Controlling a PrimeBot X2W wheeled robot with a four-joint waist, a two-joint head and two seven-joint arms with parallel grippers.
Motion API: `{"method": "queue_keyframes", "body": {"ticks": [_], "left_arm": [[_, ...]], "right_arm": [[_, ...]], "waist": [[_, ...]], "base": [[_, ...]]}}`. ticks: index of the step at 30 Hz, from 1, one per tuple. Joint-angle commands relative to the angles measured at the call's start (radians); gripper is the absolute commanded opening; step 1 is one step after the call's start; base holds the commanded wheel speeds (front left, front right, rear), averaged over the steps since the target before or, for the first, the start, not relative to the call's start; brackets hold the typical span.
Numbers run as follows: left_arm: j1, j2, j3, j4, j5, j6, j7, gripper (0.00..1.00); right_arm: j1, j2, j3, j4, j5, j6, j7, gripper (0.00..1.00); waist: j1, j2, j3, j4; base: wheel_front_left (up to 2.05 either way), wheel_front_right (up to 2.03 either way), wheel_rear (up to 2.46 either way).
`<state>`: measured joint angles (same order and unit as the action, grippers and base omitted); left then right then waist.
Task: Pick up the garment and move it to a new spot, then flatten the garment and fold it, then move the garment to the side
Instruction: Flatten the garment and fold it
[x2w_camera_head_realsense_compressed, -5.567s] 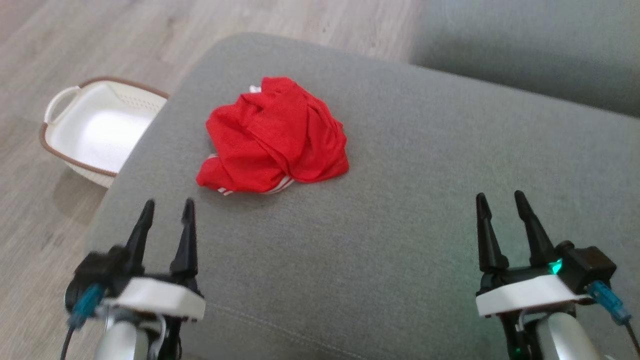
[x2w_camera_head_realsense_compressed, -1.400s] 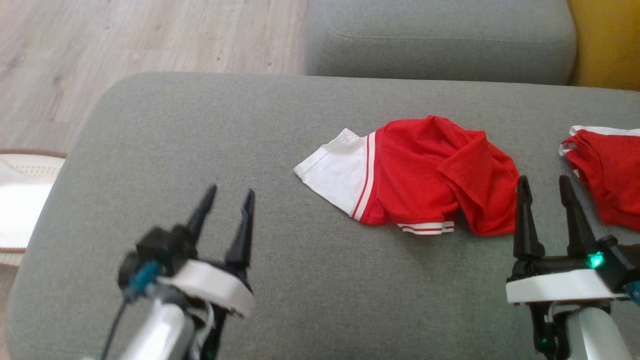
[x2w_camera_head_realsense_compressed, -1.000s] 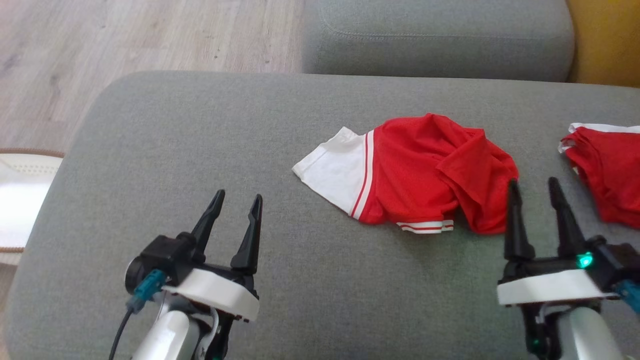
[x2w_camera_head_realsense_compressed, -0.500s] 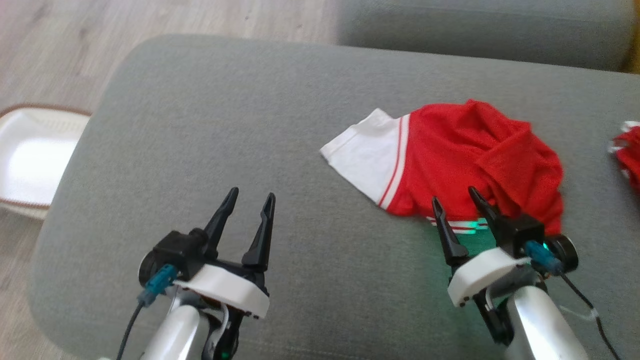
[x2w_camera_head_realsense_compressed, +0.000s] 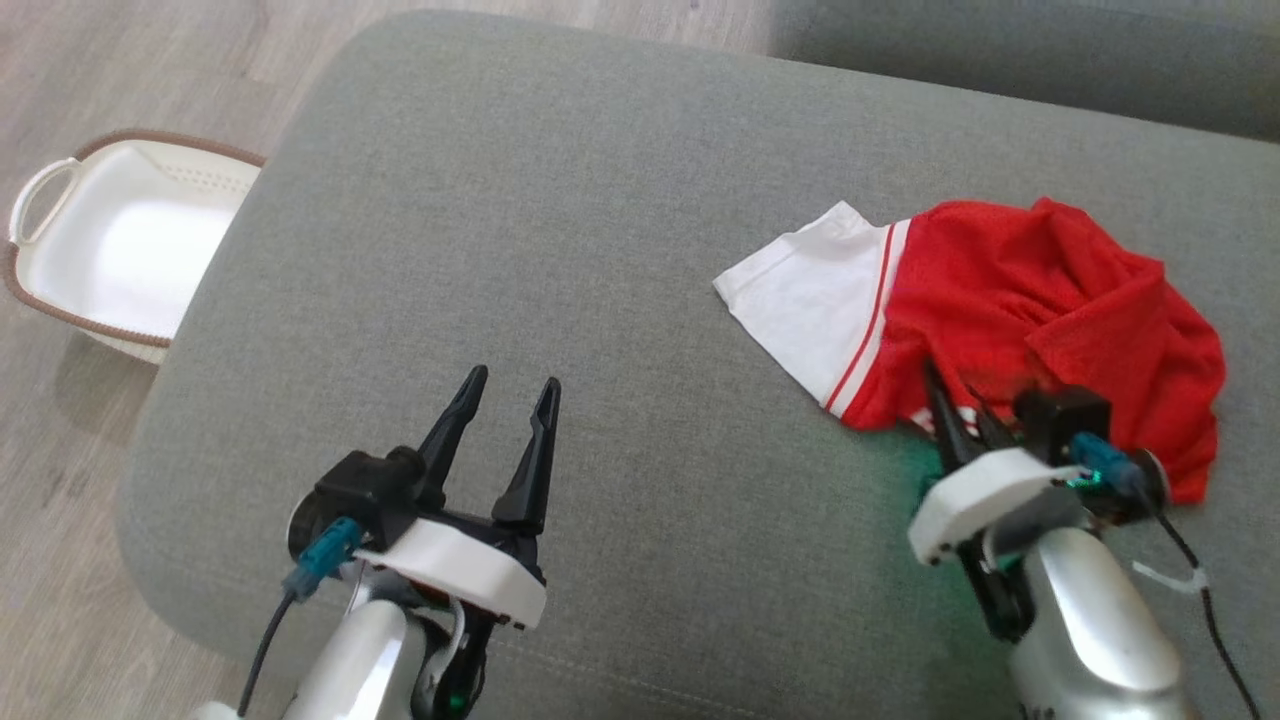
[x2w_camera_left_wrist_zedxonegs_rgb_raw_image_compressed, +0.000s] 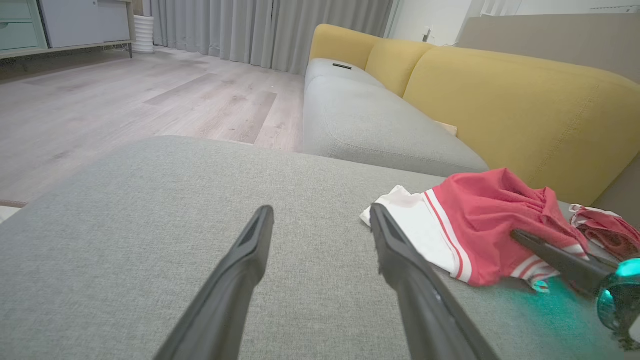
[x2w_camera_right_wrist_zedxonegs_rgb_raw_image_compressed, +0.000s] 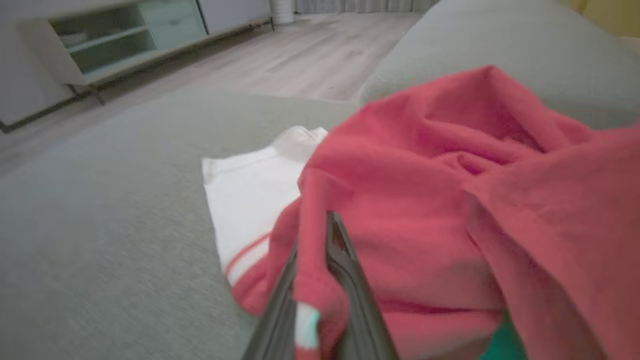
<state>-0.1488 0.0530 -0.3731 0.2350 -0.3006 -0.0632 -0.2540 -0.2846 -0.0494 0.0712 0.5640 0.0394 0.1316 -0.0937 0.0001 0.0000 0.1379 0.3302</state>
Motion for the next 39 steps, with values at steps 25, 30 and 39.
{"method": "queue_keyframes", "body": {"ticks": [25, 30, 39], "left_arm": [[-0.009, -0.003, 0.023, -0.008, 0.014, -0.006, -0.008, 1.0], [-0.003, -0.003, 0.049, -0.018, 0.017, 0.001, -0.008, 1.0], [-0.012, -0.003, 0.09, -0.04, 0.016, 0.012, -0.008, 1.0]], "right_arm": [[-0.162, -0.001, 0.588, 0.036, 0.378, -0.001, -0.098, 1.0], [-0.156, -0.001, 0.538, 0.08, 0.325, -0.001, -0.104, 1.0], [-0.073, -0.001, 0.208, 0.007, 0.13, -0.001, -0.155, 1.0]], "waist": [[-0.0001, 0.0, -0.097, 0.066], [-0.0001, 0.0, -0.1, 0.025], [-0.0001, 0.0, -0.112, -0.064]], "base": [[0.0, 0.0, 0.0], [0.0, 0.0, 0.0], [0.0, 0.0, 0.0]]}}
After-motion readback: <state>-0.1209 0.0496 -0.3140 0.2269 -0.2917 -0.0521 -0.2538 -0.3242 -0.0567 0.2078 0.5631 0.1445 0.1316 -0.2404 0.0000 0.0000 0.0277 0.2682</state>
